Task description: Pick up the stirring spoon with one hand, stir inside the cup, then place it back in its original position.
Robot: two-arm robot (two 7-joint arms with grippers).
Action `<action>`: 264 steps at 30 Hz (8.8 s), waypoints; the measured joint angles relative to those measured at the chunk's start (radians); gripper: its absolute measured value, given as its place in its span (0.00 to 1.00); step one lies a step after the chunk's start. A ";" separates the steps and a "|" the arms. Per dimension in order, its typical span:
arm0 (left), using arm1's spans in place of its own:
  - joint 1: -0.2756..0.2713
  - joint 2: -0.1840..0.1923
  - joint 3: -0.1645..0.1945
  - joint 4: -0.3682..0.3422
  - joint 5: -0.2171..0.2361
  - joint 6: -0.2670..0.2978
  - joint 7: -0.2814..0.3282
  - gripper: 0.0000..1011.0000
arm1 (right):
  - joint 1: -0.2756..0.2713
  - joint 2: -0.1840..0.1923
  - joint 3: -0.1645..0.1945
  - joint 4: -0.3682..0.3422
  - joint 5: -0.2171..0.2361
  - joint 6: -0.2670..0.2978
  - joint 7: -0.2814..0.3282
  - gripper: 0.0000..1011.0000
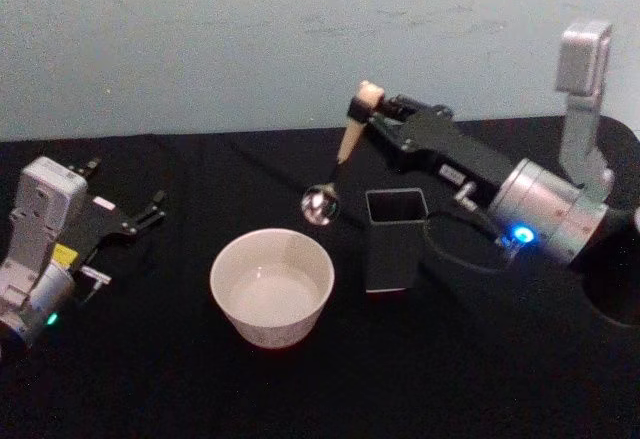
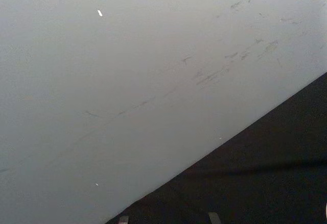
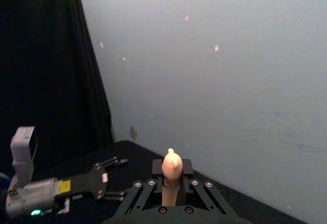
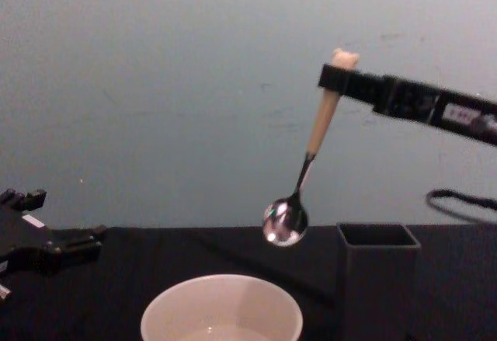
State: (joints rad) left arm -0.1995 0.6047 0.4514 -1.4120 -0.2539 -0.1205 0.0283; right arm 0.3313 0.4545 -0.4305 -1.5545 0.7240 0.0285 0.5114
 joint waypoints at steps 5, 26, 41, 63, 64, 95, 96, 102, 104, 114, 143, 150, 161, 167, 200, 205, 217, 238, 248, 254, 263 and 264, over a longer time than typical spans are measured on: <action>0.000 0.000 0.000 0.000 0.000 0.000 0.000 0.99 | -0.002 -0.018 -0.044 0.025 -0.048 -0.035 0.010 0.21; 0.000 0.000 0.000 0.000 0.000 0.000 0.000 0.99 | -0.014 -0.046 -0.127 0.109 -0.247 -0.142 0.062 0.21; 0.000 0.000 0.000 0.000 0.000 0.000 0.000 0.99 | -0.036 -0.054 -0.145 0.111 -0.284 -0.141 0.105 0.21; 0.000 0.000 0.000 0.000 0.000 0.000 0.000 0.99 | 0.006 -0.149 -0.182 0.176 -0.342 -0.124 0.063 0.21; 0.000 0.000 0.000 0.000 0.000 0.000 0.000 0.99 | 0.010 -0.156 -0.182 0.183 -0.346 -0.126 0.059 0.21; 0.000 0.000 0.000 0.000 0.000 0.000 0.000 0.99 | -0.027 -0.099 -0.089 0.142 -0.363 -0.124 0.076 0.21; 0.000 0.000 0.000 0.000 0.000 0.000 0.000 0.99 | -0.033 -0.092 -0.089 0.131 -0.358 -0.121 0.081 0.21; 0.000 0.000 0.000 0.000 0.000 0.000 0.000 0.99 | -0.068 -0.053 -0.095 0.069 -0.325 -0.106 0.112 0.21; 0.000 0.000 0.000 0.000 0.000 0.000 0.000 0.99 | -0.074 -0.047 -0.103 0.057 -0.319 -0.102 0.116 0.21; 0.000 0.000 0.000 0.000 0.000 0.000 0.000 0.99 | -0.056 -0.084 -0.144 0.068 -0.322 -0.090 0.091 0.21; 0.000 0.000 0.000 0.000 0.000 0.000 0.000 0.99 | 0.028 -0.140 -0.103 0.194 -0.372 -0.094 0.023 0.21; 0.000 0.000 0.000 0.000 0.000 0.000 0.000 0.99 | -0.023 -0.075 -0.087 0.114 -0.337 -0.086 0.065 0.21; 0.000 0.000 0.000 0.000 0.000 0.000 0.000 0.99 | -0.070 -0.029 -0.102 0.038 -0.293 -0.065 0.100 0.21; 0.000 0.000 0.000 0.000 0.000 0.000 0.000 0.99 | -0.052 -0.052 -0.136 0.043 -0.289 -0.034 0.093 0.21; 0.000 0.000 0.000 0.000 0.000 0.000 0.000 0.99 | 0.061 -0.170 -0.115 0.206 -0.370 -0.031 -0.022 0.21; 0.000 0.000 0.000 0.000 0.000 0.000 0.000 0.99 | 0.034 -0.136 -0.103 0.166 -0.365 -0.024 -0.007 0.21; 0.000 0.000 0.000 0.000 0.000 0.000 0.000 0.99 | -0.019 -0.083 -0.101 0.077 -0.326 0.002 0.034 0.21; 0.000 0.000 0.000 0.000 0.000 0.000 0.000 0.99 | -0.005 -0.115 -0.050 0.047 -0.195 0.101 -0.040 0.21; 0.000 0.000 0.000 0.000 0.000 0.000 0.000 0.99 | 0.001 -0.111 0.020 0.005 -0.085 0.165 -0.106 0.21; 0.000 0.000 0.000 0.000 0.000 0.000 0.000 0.99 | 0.002 -0.097 0.060 -0.017 -0.029 0.180 -0.128 0.21; 0.000 0.000 0.000 0.000 0.000 0.000 0.000 0.99 | -0.025 -0.039 0.125 -0.057 0.046 0.172 -0.132 0.21; 0.000 0.000 0.000 0.000 0.000 0.000 0.000 0.99 | -0.035 -0.026 0.133 -0.066 0.051 0.162 -0.131 0.21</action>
State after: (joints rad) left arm -0.1995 0.6047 0.4514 -1.4120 -0.2539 -0.1205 0.0283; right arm 0.2966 0.4280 -0.2973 -1.6205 0.7750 0.1900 0.3799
